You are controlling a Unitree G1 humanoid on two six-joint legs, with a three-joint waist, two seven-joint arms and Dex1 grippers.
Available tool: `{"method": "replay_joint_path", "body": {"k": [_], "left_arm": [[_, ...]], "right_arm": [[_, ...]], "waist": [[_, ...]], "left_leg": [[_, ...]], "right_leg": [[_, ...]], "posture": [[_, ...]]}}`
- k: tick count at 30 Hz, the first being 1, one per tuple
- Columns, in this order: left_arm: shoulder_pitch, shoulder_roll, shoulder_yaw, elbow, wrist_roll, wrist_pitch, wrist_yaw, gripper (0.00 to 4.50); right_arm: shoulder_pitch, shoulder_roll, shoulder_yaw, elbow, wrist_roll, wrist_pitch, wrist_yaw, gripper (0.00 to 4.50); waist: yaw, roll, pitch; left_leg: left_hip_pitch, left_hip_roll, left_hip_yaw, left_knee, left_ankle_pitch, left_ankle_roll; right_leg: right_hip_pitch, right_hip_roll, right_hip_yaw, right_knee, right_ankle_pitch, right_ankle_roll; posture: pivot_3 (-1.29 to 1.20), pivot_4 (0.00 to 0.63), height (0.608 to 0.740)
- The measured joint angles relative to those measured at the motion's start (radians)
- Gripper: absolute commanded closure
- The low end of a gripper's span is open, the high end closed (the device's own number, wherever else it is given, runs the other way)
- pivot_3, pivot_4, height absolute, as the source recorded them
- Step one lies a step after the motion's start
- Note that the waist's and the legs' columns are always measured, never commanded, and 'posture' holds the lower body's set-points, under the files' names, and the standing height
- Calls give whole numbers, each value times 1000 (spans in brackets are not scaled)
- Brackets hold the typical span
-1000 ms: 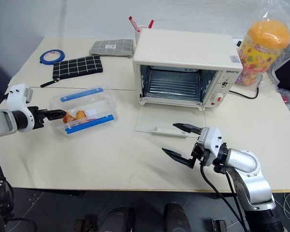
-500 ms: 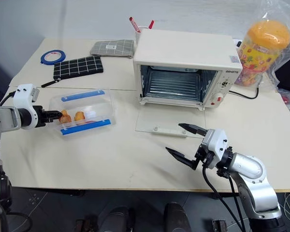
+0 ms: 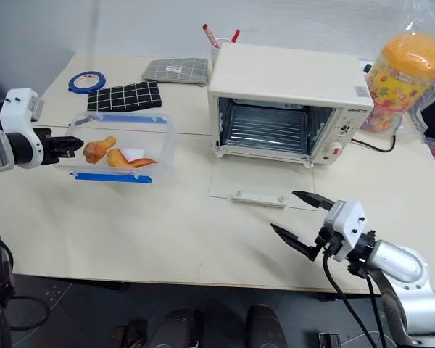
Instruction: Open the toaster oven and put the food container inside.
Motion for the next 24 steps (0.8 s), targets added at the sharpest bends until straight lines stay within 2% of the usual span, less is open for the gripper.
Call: {"method": "replay_joint_path", "body": {"k": [2, 7, 10, 14, 18, 24], "left_arm": [[-11, -37, -2, -53, -20, 58, 1, 4437], [-26, -219, -22, -189, -69, 210, 27, 4437], [-28, -346, -56, -248, -94, 241, 68, 4437], [-36, -479, -93, -247, -84, 248, 126, 4437], [-110, -590, -99, -224, -40, 236, 177, 4437], [-160, -664, -122, -126, 12, 144, 202, 4437]], "right_arm": [[39, -1, -30, -8, 0, 0, -3, 0], [122, -2, -81, -19, 0, -1, -19, 0], [158, 0, -90, -38, 0, -1, -30, 0], [185, 7, -107, -66, 0, -1, -49, 0], [204, 26, -110, -81, -2, -2, -71, 0], [237, 58, -110, -101, -12, -8, -100, 0]], "waist": [[9, 0, 0], [21, 0, 0], [22, 0, 0], [16, 0, 0], [21, 0, 0], [24, 0, 0]], "left_leg": [[0, 0, -1, 0, 0, 0], [0, 0, 0, 2, 0, 0], [0, 0, 0, 2, 0, 0], [1, -1, 0, 2, 1, -1], [1, -1, 0, 2, 1, -1], [1, -2, 0, 2, 1, -1]], "right_leg": [[0, 0, 0, 0, 0, 0], [1, 1, 2, 1, 0, 0], [0, 1, 2, 1, 0, 0], [0, 2, 2, 2, 0, 0], [0, 2, 2, 1, 0, 0], [0, 2, 2, 1, 0, 0]], "posture": [[0, 150, 740], [0, 150, 740], [0, 150, 740], [0, 150, 740], [0, 150, 740], [0, 150, 740]]}}
